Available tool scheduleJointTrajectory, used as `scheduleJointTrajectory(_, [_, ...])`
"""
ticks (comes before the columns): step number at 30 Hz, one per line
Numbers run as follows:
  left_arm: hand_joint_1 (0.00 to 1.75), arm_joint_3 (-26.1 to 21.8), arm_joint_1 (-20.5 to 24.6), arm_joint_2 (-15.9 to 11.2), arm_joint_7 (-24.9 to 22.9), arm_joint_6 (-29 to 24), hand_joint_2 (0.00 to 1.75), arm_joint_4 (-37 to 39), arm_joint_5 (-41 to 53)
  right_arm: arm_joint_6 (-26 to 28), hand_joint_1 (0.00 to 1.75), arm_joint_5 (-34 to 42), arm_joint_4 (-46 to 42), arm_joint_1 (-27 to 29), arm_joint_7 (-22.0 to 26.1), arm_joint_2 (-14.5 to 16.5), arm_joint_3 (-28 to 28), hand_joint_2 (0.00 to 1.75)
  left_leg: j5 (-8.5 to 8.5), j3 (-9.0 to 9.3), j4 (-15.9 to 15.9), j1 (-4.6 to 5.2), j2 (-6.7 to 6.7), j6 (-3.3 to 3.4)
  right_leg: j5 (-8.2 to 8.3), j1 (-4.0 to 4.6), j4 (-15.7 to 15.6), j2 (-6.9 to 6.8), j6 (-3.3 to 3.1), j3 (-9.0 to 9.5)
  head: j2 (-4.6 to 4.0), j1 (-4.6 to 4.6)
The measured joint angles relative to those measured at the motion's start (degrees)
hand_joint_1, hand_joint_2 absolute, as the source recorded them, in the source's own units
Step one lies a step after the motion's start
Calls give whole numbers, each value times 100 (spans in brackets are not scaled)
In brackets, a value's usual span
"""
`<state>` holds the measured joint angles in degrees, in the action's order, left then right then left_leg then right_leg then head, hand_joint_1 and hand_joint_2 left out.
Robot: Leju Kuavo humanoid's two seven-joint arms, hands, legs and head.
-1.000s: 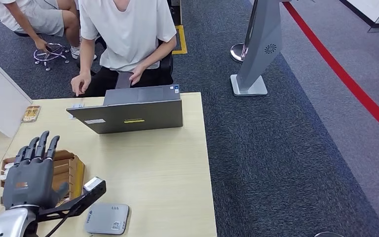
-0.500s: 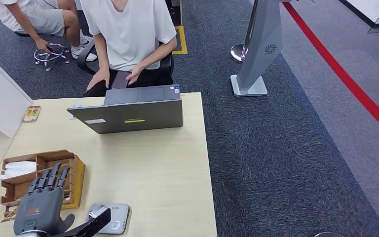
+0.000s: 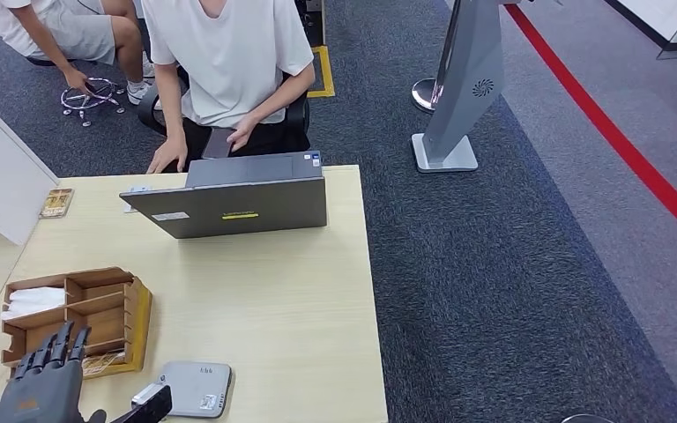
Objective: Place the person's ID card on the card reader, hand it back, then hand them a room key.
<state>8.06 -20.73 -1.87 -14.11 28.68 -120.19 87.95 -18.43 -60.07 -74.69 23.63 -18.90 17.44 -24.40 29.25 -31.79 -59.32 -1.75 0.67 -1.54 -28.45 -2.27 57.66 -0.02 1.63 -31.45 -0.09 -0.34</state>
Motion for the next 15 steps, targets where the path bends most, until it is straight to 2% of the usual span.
scheduleJointTrajectory(11, [0, -247, -200, 54, 6, -80, 175, 0, 0, -4, 0, -84, 0, -20, 5, 0, -49, 175, 0, 1, 0, 0, -1, 0, 0, 0, 0, 0, 0, 0, 0, 1])
scheduleJointTrajectory(15, [0, -322, -218, 59, -72, -314, 175, 0, 0, 1, 0, -56, -2, -22, 3, 0, -69, 175, 0, 1, 0, 0, -1, 0, 0, 0, 0, 0, 0, 0, 0, 1])
